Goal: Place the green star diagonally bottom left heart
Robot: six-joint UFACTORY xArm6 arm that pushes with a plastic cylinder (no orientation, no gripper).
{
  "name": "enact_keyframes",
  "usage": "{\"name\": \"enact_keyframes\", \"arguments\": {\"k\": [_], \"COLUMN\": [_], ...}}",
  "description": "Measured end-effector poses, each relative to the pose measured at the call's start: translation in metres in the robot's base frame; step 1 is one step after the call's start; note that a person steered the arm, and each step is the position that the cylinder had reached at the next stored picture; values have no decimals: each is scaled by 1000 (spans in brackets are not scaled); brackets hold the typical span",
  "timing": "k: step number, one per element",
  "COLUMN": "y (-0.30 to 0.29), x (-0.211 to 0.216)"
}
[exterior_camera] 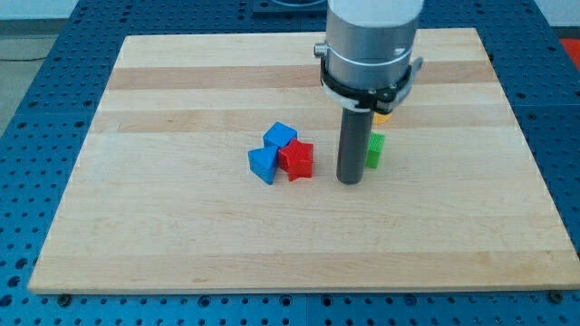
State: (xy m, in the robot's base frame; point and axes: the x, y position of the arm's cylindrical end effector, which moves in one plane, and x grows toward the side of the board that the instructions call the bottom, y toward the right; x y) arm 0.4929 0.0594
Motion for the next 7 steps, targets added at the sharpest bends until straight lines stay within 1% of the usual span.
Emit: {"name": "enact_keyframes", "arguments": {"k": [1,4,7], "y": [18,21,21], "x": [1,-34,-42]}}
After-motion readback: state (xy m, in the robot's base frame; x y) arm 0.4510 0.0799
